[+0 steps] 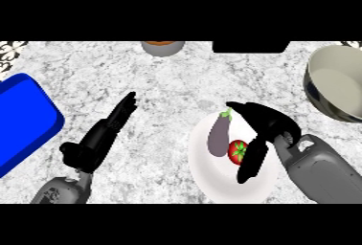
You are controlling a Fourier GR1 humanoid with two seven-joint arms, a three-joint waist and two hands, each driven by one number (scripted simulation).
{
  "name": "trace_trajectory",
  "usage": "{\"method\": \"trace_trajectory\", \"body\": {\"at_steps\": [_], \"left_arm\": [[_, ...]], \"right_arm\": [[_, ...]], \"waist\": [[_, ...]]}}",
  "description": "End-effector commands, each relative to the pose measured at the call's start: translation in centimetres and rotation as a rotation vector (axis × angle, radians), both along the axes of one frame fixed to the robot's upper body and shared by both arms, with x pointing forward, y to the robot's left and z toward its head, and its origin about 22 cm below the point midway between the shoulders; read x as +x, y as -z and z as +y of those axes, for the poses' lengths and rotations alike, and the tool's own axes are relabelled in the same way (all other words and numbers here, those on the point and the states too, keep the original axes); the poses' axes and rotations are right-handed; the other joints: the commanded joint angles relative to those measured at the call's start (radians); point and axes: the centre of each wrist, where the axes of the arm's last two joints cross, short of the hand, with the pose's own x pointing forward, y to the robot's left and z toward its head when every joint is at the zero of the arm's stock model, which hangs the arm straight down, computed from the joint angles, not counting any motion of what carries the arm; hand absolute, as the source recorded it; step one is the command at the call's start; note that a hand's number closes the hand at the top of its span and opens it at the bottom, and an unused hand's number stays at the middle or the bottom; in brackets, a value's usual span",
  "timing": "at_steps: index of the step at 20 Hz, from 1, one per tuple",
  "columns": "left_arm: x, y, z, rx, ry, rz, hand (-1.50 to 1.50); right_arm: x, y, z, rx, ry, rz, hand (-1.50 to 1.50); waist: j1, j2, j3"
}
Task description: Pick the tomato from the plate and place it in the bowl
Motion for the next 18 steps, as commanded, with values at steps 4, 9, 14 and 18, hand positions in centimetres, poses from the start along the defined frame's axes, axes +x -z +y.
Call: {"method": "trace_trajectory", "body": {"at_steps": [4,9,14,18], "left_arm": [[0.0,-0.7,0.8,0.001,-0.012,0.012,0.0],[-0.6,0.4,-0.1,0.009,-0.003,-0.003,0.0],[0.9,-0.6,-1.1,-0.001,-0.008,-0.024,0.0],[0.4,0.6,-0.6,0.017,-0.012,-0.003,0.0]], "right_arm": [[-2.1,2.8,2.1,-0.154,0.036,-0.014,-1.5],[-2.6,2.2,0.9,-0.182,0.057,-0.081,-1.5],[-2.0,3.0,3.1,-0.253,0.08,-0.156,-1.5],[-3.1,4.9,2.2,-0.267,0.091,-0.153,-1.5]], "waist": [[0.0,0.001,0.001],[-0.004,0.001,0.001],[-0.001,0.003,0.001],[-0.004,0.002,0.001]]}}
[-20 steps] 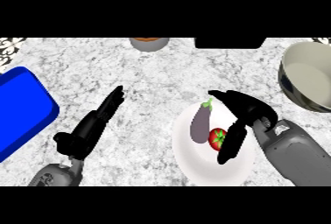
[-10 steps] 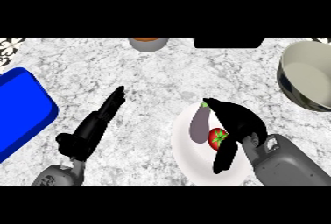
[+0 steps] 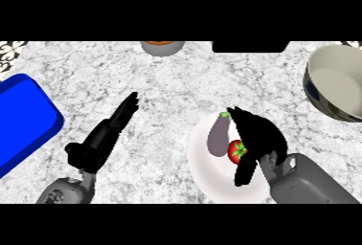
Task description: Pick the tomato from the plate and place it in the bowl
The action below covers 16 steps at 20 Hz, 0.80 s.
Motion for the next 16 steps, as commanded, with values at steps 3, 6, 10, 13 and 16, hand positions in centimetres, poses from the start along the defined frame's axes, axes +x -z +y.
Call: {"method": "trace_trajectory", "body": {"at_steps": [3,6,10,13,16], "left_arm": [[-0.4,0.6,0.2,-0.019,0.018,0.009,0.0],[0.0,-0.2,1.4,-0.003,-0.004,-0.006,0.0],[0.4,0.2,-0.1,-0.003,-0.006,-0.008,0.0],[0.4,-0.1,1.1,-0.007,-0.005,-0.001,0.0],[-1.2,0.0,-0.2,-0.017,0.009,0.009,0.0]], "right_arm": [[-1.3,1.6,1.0,-0.092,0.094,0.035,-1.5],[-0.2,0.5,-1.0,-0.084,0.119,0.07,-1.5],[2.3,4.5,-1.4,-0.089,0.112,0.091,-1.5],[0.8,5.0,-1.0,-0.059,0.112,0.065,-1.5],[0.4,5.5,-3.6,-0.062,0.109,0.075,-1.5]], "waist": [[0.001,0.0,0.0],[0.0,0.0,0.0],[0.006,0.003,0.0],[0.002,0.001,0.0],[0.001,0.001,0.0]]}}
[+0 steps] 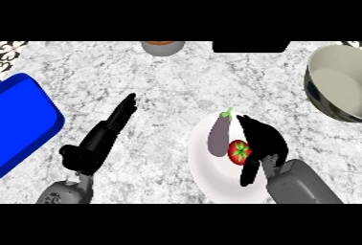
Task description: Pick the tomato from the plate and place it in the bowl
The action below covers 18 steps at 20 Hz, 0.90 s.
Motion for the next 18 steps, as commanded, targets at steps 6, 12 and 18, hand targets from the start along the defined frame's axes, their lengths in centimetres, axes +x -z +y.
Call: {"method": "trace_trajectory", "body": {"at_steps": [6,12,18], "left_arm": [[-0.4,1.2,0.2,-0.015,-0.002,-0.001,0.0],[0.3,0.0,1.1,-0.007,-0.01,-0.005,0.0],[0.7,0.2,0.2,-0.009,-0.029,-0.004,0.0]], "right_arm": [[1.0,2.3,-0.4,0.027,-0.062,-0.088,1.5],[1.0,0.8,1.6,0.019,-0.036,-0.153,1.5],[-0.7,-0.9,-6.1,0.06,-0.548,-0.145,1.5]], "waist": [[0.002,0.001,0.0],[0.0,0.0,0.0],[-0.017,-0.002,0.001]]}}
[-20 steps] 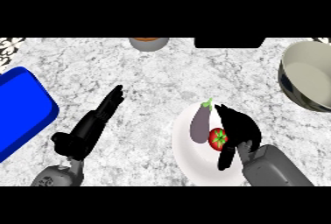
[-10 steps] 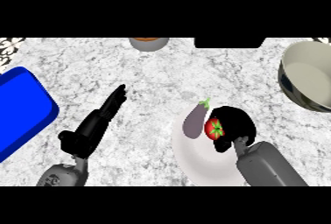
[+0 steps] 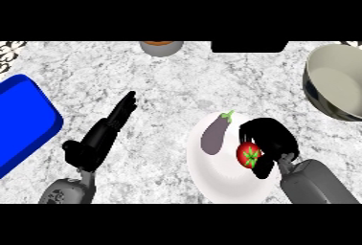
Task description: Pick the tomato from the plate and place it in the bowl
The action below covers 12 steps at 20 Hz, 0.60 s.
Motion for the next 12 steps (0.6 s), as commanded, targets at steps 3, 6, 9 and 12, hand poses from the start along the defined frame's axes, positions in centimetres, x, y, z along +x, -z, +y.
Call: {"method": "trace_trajectory", "body": {"at_steps": [3,6,9,12], "left_arm": [[-2.0,1.5,-0.2,-0.003,0.004,0.003,0.0],[0.7,0.4,0.0,0.009,0.005,-0.012,0.0],[0.2,-0.2,0.2,0.009,-0.024,-0.021,0.0],[-1.4,0.3,0.4,-0.001,-0.003,-0.005,0.0]], "right_arm": [[-1.2,-2.2,-6.9,-0.001,-0.254,-0.044,1.5],[-1.6,-2.2,-7.7,-0.066,-0.228,-0.152,1.5],[-1.3,-4.3,-9.4,-0.09,-0.127,-0.321,1.5],[-1.3,-5.7,-8.4,-0.003,-0.071,-0.473,1.5]], "waist": [[0.002,0.0,0.0],[-0.002,0.001,0.0],[-0.005,-0.001,0.0],[0.001,-0.003,0.0]]}}
